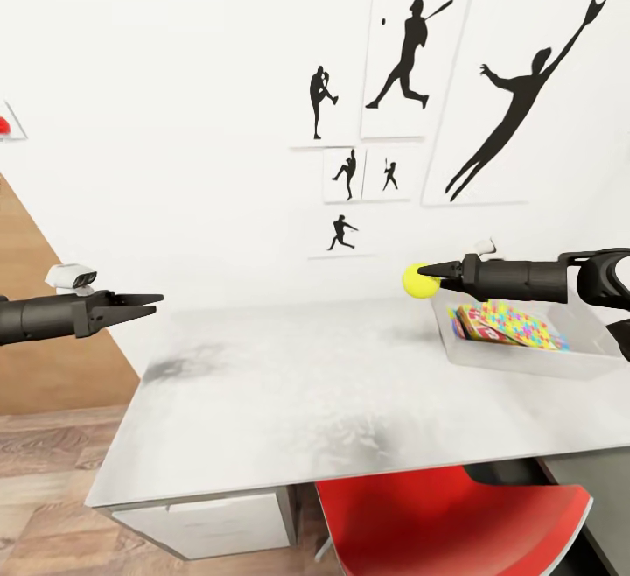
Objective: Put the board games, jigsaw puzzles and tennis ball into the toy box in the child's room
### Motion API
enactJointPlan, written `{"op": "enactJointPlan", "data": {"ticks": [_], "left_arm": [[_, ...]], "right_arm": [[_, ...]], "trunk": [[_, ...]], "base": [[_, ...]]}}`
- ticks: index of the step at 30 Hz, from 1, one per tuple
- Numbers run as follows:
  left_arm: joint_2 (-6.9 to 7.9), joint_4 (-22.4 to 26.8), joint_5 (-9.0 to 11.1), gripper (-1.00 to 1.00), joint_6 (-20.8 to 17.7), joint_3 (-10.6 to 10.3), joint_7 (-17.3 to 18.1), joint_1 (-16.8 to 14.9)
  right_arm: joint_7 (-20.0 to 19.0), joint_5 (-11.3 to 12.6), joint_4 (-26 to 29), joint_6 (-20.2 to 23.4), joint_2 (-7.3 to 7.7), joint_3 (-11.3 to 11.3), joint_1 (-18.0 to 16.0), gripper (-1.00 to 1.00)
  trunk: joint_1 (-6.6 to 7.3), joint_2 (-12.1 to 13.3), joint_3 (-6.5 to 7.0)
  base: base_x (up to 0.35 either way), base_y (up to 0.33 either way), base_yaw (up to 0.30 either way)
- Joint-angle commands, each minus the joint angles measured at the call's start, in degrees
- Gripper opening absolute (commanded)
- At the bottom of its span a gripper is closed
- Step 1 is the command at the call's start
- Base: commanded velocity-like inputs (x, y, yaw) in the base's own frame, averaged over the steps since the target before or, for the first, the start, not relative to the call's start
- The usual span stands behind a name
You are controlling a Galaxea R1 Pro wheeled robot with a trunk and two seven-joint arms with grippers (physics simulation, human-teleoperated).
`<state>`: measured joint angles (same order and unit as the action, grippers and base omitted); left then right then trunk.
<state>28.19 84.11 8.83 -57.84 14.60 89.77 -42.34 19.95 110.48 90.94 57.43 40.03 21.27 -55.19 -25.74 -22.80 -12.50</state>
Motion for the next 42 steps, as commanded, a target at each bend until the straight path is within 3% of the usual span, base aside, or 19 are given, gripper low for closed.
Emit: {"op": "enactJointPlan", "data": {"ticks": [1, 28, 42], "left_arm": [[0.02, 0.0, -0.04, 1.0, -0.61, -0.01, 0.23, -0.04], [0.17, 0.0, -0.04, 1.0, -0.59, -0.01, 0.23, -0.02], [0.28, 0.0, -0.04, 1.0, -0.61, 0.0, 0.23, -0.02]], "right_arm": [[0.53, 0.62, 0.03, -0.04, 0.05, 0.09, -0.1, -1.0], [0.53, 0.62, -0.06, -0.04, 0.12, 0.0, -0.1, -1.0], [0.53, 0.57, -0.29, -0.04, 0.13, 0.0, -0.1, -1.0]], "trunk": [[-0.04, -0.12, -0.02], [-0.04, -0.12, 2.55], [-0.04, -0.12, 3.85]], "base": [[0.0, 0.0, 0.0], [0.0, -0.011, 0.0], [0.0, -0.123, -0.131]]}}
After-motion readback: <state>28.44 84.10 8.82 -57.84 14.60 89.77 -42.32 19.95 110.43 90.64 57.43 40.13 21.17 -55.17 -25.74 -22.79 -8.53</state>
